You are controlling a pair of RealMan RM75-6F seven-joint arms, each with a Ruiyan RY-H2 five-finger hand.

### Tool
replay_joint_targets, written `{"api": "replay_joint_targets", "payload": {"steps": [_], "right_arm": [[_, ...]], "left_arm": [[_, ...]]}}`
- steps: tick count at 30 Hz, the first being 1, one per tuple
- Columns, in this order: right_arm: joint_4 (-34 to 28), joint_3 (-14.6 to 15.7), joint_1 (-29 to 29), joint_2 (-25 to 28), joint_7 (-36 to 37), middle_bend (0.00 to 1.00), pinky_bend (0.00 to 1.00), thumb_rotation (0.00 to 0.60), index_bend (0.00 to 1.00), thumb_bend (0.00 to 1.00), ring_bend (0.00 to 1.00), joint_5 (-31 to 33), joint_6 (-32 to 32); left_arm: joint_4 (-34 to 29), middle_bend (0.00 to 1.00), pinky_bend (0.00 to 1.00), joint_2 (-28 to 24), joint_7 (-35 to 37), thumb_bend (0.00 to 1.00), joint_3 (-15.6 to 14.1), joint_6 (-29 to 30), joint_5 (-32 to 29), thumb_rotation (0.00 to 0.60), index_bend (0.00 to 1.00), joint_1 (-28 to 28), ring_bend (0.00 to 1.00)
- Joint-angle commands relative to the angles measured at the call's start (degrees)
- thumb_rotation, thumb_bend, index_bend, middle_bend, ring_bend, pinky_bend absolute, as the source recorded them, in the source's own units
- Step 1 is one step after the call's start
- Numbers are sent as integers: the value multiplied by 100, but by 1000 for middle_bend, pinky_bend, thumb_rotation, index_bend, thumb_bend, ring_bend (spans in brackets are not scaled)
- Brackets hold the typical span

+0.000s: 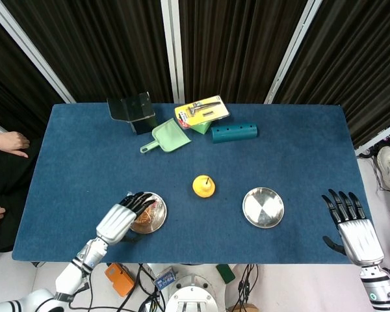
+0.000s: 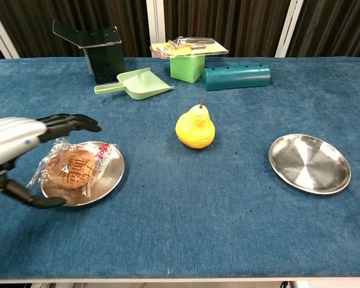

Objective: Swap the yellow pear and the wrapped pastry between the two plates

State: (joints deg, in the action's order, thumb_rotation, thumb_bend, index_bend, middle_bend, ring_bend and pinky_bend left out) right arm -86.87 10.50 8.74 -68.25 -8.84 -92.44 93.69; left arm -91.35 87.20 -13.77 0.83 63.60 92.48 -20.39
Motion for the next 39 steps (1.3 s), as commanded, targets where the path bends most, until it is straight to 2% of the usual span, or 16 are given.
{"api": "replay_joint_targets", "payload": {"steps": [1,7,14,19,24,29,33,39], "right_arm": [[-66,-43,-22,64,30,0,3,600,0,288,0,-43,-117],[-122,-152,-85,120,52,0,3,600,0,287,0,-105,-205],[-151,-257,-137,148,38,0,5,600,0,288,0,-128,-354],[-175,-319,-160,159,15,0,13,600,0,288,0,-136,-465],[-188,-388,-210,167,13,0,16,600,0,288,0,-174,-474],[-188,-435,-255,179,31,0,22,600,0,288,0,-206,-499],[-188,-467,-278,180,28,0,24,600,0,288,0,-229,-534],[-220,-522,-287,169,-10,0,26,600,0,288,0,-242,-620]], "left_arm": [[-80,66,190,319,-537,123,265,-310,-581,600,143,-183,70],[37,104,222,437,-843,125,264,-460,-1010,600,187,-266,85],[221,217,343,552,-926,147,263,-222,-1067,600,282,-276,192],[309,364,532,608,-901,199,240,-106,-1066,600,408,-287,363],[331,410,617,600,-828,238,201,-109,-1109,600,455,-320,459],[404,489,732,636,-778,356,194,130,-935,600,522,-327,579],[344,516,762,591,-653,406,228,298,-785,600,550,-354,609],[-232,514,761,603,-407,379,454,312,-605,600,550,-608,605]]}}
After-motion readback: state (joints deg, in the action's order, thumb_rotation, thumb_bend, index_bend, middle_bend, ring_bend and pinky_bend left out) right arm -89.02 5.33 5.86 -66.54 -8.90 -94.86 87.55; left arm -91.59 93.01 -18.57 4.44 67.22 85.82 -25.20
